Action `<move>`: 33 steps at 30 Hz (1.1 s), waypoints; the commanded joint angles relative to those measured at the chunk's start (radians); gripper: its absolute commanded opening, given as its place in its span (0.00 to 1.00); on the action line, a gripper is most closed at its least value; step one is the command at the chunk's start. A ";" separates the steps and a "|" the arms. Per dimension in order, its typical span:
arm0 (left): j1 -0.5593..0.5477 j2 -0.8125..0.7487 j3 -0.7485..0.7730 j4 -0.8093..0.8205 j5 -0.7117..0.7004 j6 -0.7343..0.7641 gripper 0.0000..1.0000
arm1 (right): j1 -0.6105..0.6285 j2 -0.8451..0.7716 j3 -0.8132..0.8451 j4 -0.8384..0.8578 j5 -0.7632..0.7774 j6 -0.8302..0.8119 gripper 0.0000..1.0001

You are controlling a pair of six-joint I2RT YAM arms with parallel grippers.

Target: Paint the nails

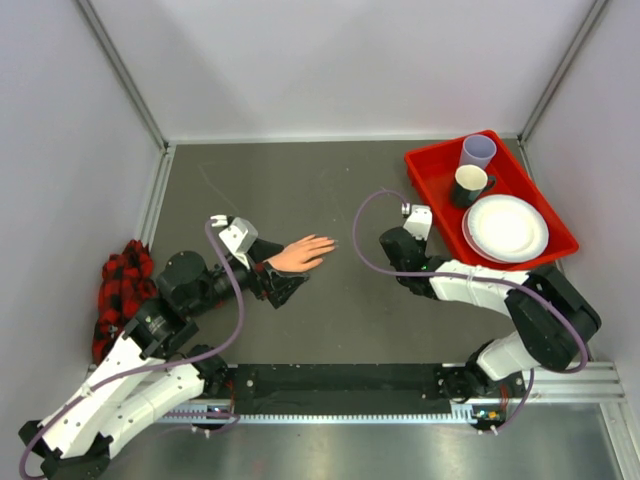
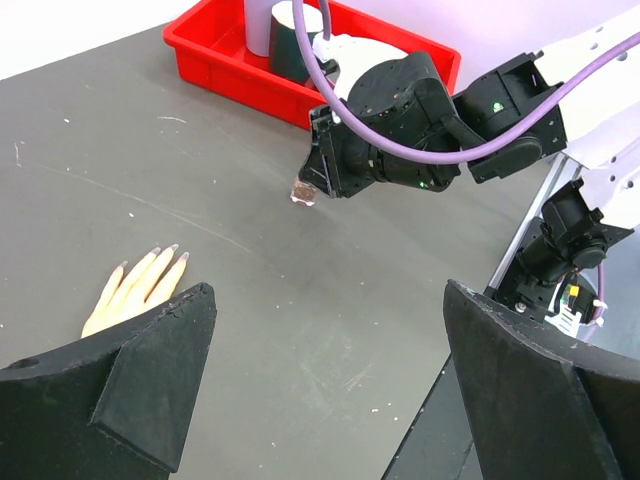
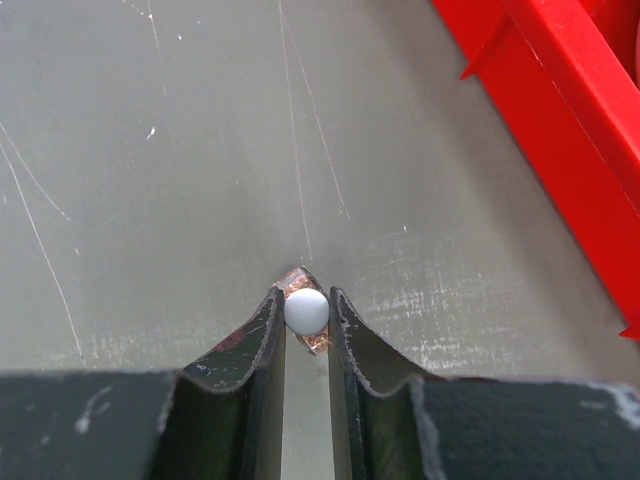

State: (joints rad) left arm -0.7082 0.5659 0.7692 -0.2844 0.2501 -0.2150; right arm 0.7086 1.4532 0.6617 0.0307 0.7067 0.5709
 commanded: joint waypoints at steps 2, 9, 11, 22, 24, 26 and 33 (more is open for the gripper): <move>0.003 0.000 -0.011 0.053 0.015 -0.003 0.99 | -0.011 0.007 0.033 0.025 0.016 0.021 0.12; 0.003 -0.001 -0.016 0.054 0.021 -0.003 0.99 | -0.012 0.009 0.039 0.006 0.011 0.024 0.32; 0.003 -0.001 -0.016 0.053 0.021 -0.001 0.99 | -0.011 0.003 0.044 -0.006 0.007 0.017 0.43; 0.003 0.020 0.082 0.040 -0.021 0.023 0.99 | -0.009 -0.237 0.482 -0.524 -0.119 -0.098 0.93; 0.003 0.035 0.138 0.044 -0.028 0.026 0.99 | -0.009 -0.275 0.660 -0.663 -0.145 -0.181 0.99; 0.003 0.075 0.185 0.048 -0.029 0.022 0.99 | -0.009 -0.280 0.834 -0.765 -0.136 -0.230 0.99; 0.003 0.232 0.482 -0.006 -0.143 -0.004 0.99 | -0.009 -0.335 1.067 -0.945 -0.128 -0.374 0.99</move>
State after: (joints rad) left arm -0.7082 0.7425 1.1030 -0.3000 0.1875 -0.2085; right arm 0.7082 1.1591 1.7103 -0.7452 0.5823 0.3191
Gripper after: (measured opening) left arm 0.987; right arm 0.987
